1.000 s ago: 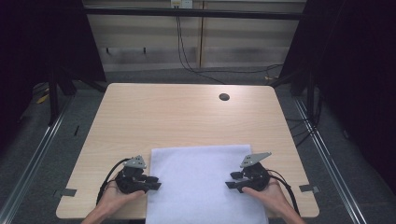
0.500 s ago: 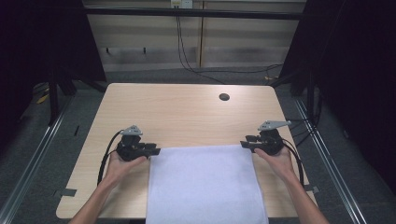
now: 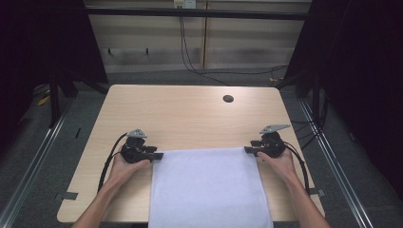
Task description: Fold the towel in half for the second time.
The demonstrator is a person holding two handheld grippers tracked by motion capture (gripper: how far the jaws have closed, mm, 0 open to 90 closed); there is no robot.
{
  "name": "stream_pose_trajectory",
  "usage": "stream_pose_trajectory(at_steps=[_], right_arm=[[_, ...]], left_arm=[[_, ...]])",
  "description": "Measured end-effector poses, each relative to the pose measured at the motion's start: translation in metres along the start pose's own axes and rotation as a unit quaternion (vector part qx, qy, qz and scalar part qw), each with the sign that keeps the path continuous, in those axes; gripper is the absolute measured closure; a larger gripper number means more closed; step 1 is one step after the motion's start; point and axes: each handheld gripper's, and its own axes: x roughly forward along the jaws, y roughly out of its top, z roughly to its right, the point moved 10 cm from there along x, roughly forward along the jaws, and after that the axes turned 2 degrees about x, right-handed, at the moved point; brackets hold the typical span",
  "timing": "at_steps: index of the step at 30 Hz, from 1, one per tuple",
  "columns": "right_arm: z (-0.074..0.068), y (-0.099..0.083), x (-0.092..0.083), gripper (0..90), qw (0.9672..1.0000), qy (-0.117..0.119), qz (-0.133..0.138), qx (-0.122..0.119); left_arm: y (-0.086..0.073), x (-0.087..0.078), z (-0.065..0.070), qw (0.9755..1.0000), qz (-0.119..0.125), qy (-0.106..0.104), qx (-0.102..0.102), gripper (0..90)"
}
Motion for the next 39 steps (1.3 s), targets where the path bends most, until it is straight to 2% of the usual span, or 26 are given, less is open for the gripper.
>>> stream_pose_trajectory(at_steps=[1, 2, 5, 6, 9, 10, 14, 15, 17, 19, 21, 27, 31, 32, 35, 37, 39], right_arm=[[0.001, -0.001, -0.001, 55.6, 1.0, 0.003, 0.003, 0.002], [0.002, -0.003, -0.001, 56.0, 1.0, 0.005, 0.001, 0.008], [0.003, -0.006, 0.002, 58.0, 0.9999, 0.009, -0.001, 0.009], [0.002, -0.006, 0.003, 59.9, 1.0, 0.007, -0.002, 0.002], [-0.001, -0.006, 0.006, 63.4, 0.9999, 0.013, -0.008, 0.0], [-0.002, -0.007, 0.007, 67.5, 0.9998, 0.014, -0.011, 0.002], [-0.004, -0.005, 0.006, 83.3, 0.9994, 0.03, -0.008, 0.011], [-0.003, -0.002, 0.004, 84.7, 0.9994, 0.03, -0.002, 0.014], [0.001, 0.01, -0.002, 86.1, 0.9991, 0.021, 0.032, 0.02], [0.005, 0.025, -0.011, 86.6, 0.9966, 0.027, 0.069, 0.036], [0.008, 0.036, -0.017, 86.8, 0.9945, 0.03, 0.09, 0.045], [0.018, 0.059, -0.024, 86.9, 0.9925, 0.02, 0.111, 0.048], [0.022, 0.073, -0.03, 87.3, 0.9918, 0.02, 0.12, 0.039], [0.022, 0.073, -0.03, 87.3, 0.9918, 0.02, 0.12, 0.039], [0.028, 0.083, -0.038, 87.4, 0.9911, 0.014, 0.126, 0.04], [0.031, 0.089, -0.043, 87.6, 0.9904, 0.012, 0.131, 0.041], [0.035, 0.096, -0.047, 87.6, 0.9901, 0.007, 0.134, 0.041]], left_arm=[[-0.001, -0.001, 0.001, 1.0, -0.001, -0.007, 0.001, 55.2], [-0.003, -0.001, 0.001, 0.9999, -0.003, -0.016, 0.001, 61.2], [-0.007, -0.004, 0.002, 0.9998, -0.008, -0.019, 0.004, 65.2], [-0.009, -0.005, 0.003, 0.9998, -0.009, -0.017, 0.006, 68.4], [-0.011, -0.007, 0.006, 0.9995, -0.007, -0.031, 0.002, 78.1], [-0.01, -0.007, 0.007, 0.9992, -0.005, -0.039, 0.0, 81.6], [-0.004, -0.008, 0.002, 0.9991, 0.006, -0.039, -0.014, 85.3], [0.0, -0.009, 0.0, 0.9991, 0.012, -0.037, -0.014, 85.5], [0.011, -0.011, -0.006, 0.9986, 0.036, -0.031, -0.022, 85.7], [0.021, -0.013, -0.011, 0.9981, 0.049, -0.025, -0.027, 85.8], [0.03, -0.015, -0.016, 0.9972, 0.063, -0.025, -0.031, 86.0], [0.061, -0.027, -0.024, 0.9933, 0.109, -0.015, -0.036, 86.0], [0.073, -0.032, -0.027, 0.9936, 0.11, 0.0, -0.026, 86.0], [0.079, -0.034, -0.028, 0.9925, 0.12, 0.0, -0.027, 86.0], [0.095, -0.039, -0.028, 0.9912, 0.129, 0.005, -0.026, 86.1], [0.103, -0.042, -0.027, 0.9914, 0.13, 0.007, -0.015, 86.2], [0.112, -0.046, -0.027, 0.99, 0.14, 0.007, -0.014, 86.2]])
